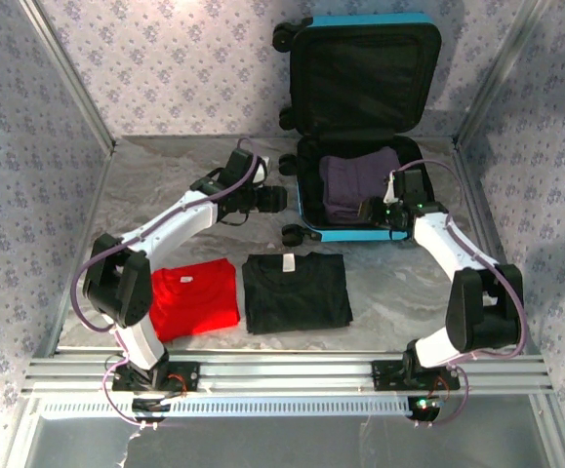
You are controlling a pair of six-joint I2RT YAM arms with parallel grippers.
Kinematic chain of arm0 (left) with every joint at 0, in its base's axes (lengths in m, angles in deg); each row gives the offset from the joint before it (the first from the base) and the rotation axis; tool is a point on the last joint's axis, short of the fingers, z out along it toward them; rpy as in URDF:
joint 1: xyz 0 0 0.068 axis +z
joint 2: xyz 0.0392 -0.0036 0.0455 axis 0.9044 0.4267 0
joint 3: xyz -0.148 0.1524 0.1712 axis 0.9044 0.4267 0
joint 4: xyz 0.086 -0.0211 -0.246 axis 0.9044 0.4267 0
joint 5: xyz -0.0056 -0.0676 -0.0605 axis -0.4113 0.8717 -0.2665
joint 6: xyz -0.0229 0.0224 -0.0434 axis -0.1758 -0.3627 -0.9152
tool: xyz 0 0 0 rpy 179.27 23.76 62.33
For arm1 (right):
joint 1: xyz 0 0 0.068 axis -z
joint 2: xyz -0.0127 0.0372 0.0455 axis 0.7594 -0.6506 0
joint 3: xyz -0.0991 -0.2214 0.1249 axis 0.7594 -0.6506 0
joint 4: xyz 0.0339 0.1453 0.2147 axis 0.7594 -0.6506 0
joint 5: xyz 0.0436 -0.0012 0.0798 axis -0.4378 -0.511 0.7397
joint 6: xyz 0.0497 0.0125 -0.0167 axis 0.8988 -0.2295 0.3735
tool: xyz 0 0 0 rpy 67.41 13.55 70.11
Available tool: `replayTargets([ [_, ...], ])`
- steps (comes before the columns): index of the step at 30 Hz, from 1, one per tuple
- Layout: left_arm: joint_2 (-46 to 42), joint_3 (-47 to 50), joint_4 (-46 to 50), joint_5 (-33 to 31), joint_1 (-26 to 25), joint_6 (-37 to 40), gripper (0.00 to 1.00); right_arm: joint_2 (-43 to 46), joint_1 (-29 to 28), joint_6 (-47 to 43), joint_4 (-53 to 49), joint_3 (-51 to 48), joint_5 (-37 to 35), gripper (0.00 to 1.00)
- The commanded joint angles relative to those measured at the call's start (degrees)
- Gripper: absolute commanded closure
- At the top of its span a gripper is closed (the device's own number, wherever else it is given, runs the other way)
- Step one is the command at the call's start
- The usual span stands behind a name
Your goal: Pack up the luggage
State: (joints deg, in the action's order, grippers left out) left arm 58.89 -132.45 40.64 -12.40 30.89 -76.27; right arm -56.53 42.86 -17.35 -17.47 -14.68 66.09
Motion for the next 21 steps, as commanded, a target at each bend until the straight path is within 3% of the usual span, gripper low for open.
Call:
replayTargets([
  [1,-1.81,-2.64,2.57,-2.11,-0.40,0.07,0.35,2.90,0.21,-1.27,-6.30,2.56,-0.22,0.50],
  [11,-10.12,6.30,12.18,-10.56,-1.63,-4.12,0.34,14.14,-1.12,-2.52,-9.15,0.58,0.92,0.48],
  [16,-15.07,16.77,13.48,-8.64,-2.83,-7.75,0.34,21.31,-6.83,-0.03,-9.32,-7.03,-1.95,0.48],
  [21,-18.19,25.06,10.93,-1.27,-4.60,-10.77,0.34,27.95,-14.87,6.13,-7.15,-17.93,-5.21,0.48],
])
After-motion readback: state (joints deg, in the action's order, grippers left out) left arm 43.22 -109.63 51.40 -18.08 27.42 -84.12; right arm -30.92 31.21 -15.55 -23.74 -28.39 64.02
